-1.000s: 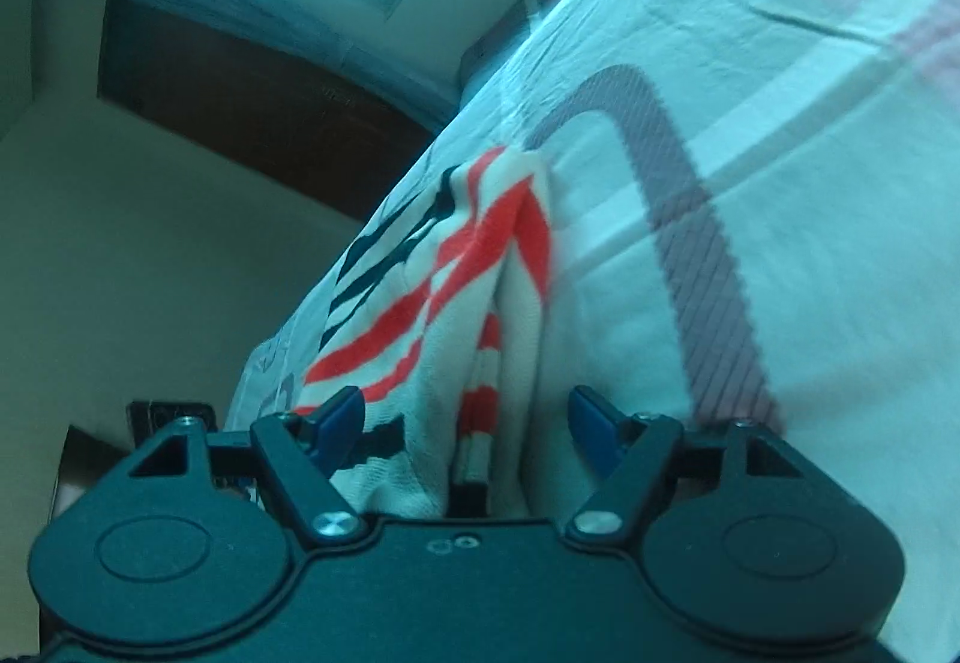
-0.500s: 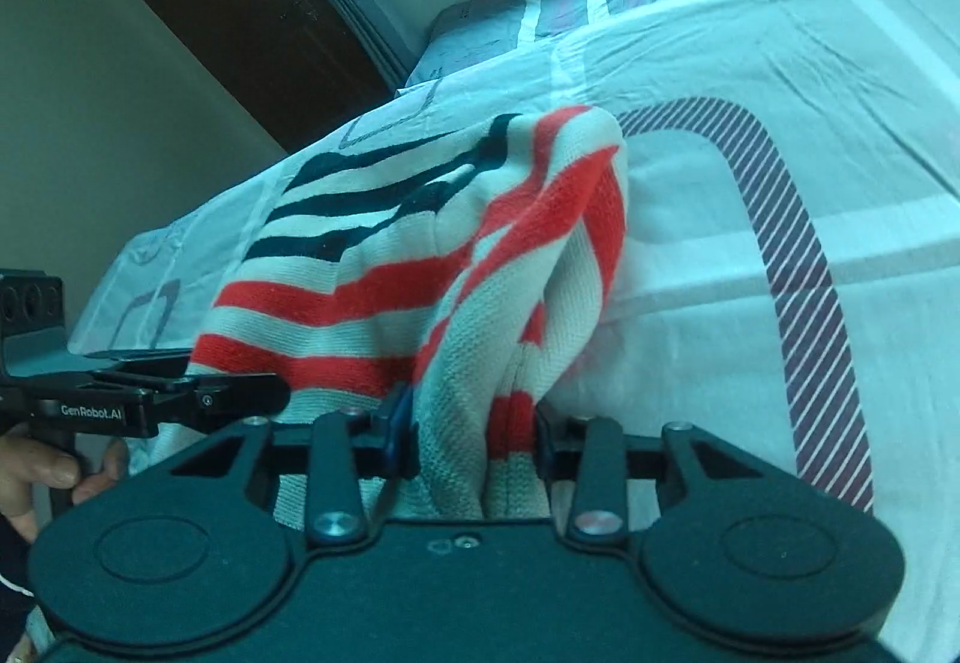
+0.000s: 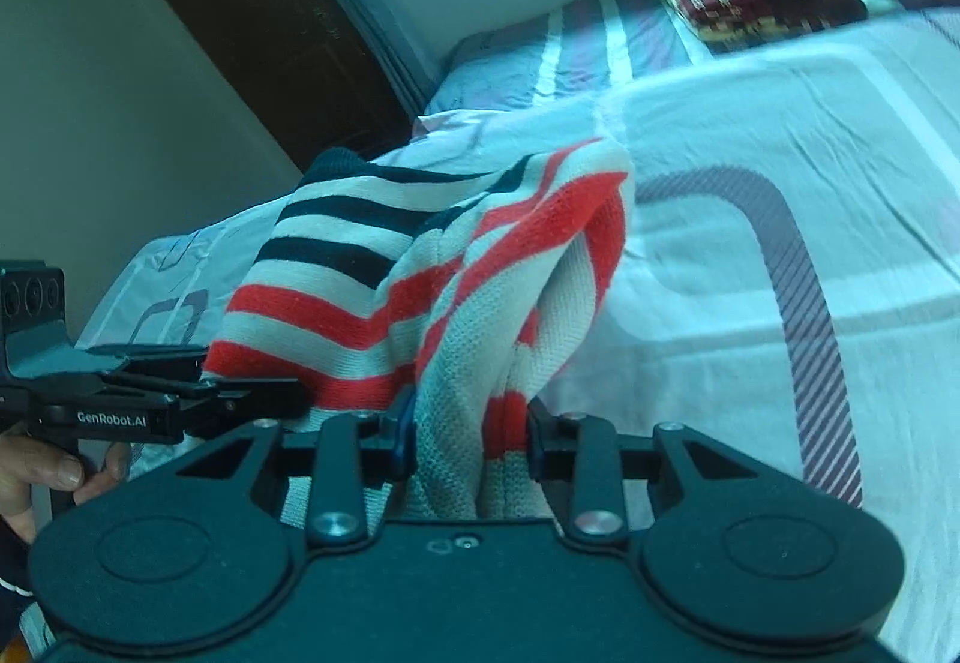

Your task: Fold small clothes

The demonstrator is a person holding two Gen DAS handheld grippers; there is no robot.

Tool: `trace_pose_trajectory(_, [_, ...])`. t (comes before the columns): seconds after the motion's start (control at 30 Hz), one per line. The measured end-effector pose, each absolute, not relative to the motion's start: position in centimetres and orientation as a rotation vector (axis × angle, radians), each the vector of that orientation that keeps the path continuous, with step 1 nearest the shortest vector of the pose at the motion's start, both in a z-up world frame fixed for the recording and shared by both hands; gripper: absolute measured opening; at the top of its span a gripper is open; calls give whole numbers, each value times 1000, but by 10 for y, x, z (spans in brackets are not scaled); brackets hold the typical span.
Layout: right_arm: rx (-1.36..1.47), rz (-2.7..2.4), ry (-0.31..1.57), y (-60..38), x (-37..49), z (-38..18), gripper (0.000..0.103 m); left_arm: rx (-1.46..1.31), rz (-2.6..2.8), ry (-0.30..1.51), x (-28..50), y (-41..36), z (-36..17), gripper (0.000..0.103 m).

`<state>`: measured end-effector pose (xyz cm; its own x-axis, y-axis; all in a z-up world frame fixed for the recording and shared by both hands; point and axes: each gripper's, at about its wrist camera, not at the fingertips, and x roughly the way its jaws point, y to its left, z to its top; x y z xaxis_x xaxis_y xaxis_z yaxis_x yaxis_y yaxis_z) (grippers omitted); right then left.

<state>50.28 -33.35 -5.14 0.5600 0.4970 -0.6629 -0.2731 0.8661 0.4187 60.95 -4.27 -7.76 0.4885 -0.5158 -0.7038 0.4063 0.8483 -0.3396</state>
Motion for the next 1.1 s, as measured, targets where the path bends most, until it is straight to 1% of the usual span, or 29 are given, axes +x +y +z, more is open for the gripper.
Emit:
trace_pose_trajectory(0.17, [237, 504, 840, -303, 494, -23, 33, -149, -537, 848, 589, -8, -51, 51])
trace_pose_trajectory(0.27, [209, 538, 823, -272, 491, -8, 33, -151, -504, 829, 573, 26, -39, 51])
trace_pose_trajectory(0.47, [153, 652, 822, -172, 484, -8, 33, -137, -359, 837, 536, 119, -33, 51])
trace_pose_trajectory(0.67, [162, 805, 897, -69, 480, -33, 33, -216, -245, 894, 486, 237, -53, 51])
trace_pose_trajectory(0.8, [164, 859, 984, -23, 482, -67, 32, -319, -185, 961, 461, 292, -97, 51])
trace_pose_trajectory(0.83, [149, 848, 1017, -18, 484, -81, 32, -342, -171, 983, 454, 297, -112, 63])
trace_pose_trajectory(0.87, [151, 803, 1062, -17, 488, -98, 37, -363, -152, 977, 447, 305, -125, 74])
trace_pose_trajectory(0.9, [243, 806, 1069, -27, 494, -111, 36, -385, -116, 931, 435, 308, -134, 93])
trace_pose_trajectory(0.97, [381, 835, 1086, -46, 502, -123, 36, -441, -102, 861, 418, 318, -143, 95])
trace_pose_trajectory(1.1, [346, 848, 1088, -45, 503, -119, 37, -435, -39, 793, 403, 315, -144, 95])
